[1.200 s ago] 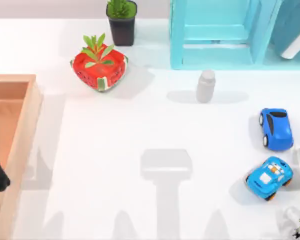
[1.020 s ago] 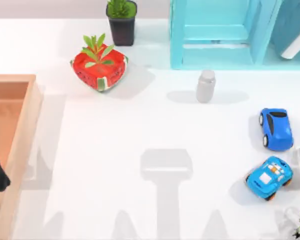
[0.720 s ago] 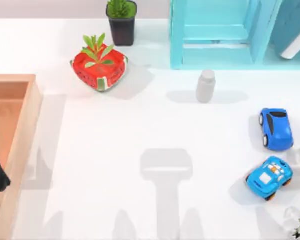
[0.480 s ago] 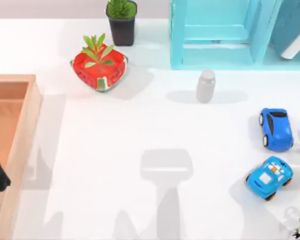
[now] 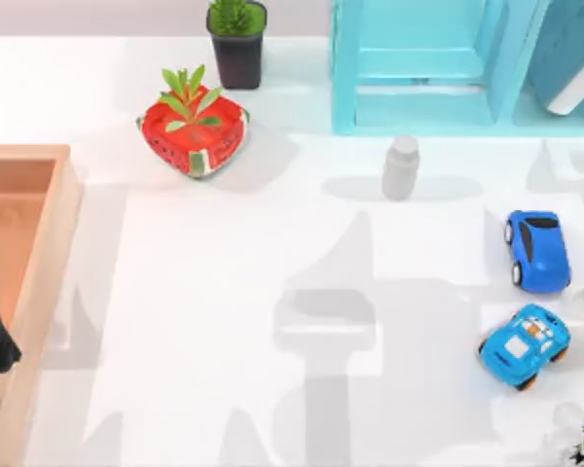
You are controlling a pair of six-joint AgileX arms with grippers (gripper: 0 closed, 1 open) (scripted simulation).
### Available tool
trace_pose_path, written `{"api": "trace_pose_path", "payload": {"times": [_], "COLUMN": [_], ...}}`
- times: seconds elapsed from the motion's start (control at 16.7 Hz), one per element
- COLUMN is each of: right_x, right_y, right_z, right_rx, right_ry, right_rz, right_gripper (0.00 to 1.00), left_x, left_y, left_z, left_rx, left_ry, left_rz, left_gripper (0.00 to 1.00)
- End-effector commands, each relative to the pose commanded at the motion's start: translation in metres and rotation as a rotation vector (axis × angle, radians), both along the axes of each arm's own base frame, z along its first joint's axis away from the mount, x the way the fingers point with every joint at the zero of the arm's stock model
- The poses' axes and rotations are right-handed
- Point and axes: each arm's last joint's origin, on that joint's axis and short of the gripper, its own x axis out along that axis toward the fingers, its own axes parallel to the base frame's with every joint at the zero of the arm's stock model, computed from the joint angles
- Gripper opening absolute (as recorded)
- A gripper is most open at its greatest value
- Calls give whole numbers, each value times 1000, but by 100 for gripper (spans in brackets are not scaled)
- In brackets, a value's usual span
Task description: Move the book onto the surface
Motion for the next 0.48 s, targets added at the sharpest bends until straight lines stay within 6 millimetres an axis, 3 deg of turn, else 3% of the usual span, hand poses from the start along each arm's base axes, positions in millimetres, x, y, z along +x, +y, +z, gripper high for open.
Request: {"api": "trace_pose_path", "payload": {"times": [0.24, 0.48], "right_x": [60, 86], "right_y": [-11, -17], "right_z": [-46, -85], "right_rx": [73, 117], "right_ry": [75, 127], "right_rz": [18, 30], "right_gripper": [100, 100], "left_x": [0, 0], "left_y": [0, 0], "left_z": [0, 0], "left_rx": [0, 0], "left_ry": [0, 0], "left_rz": [0, 0], "left_gripper": [100, 100]}}
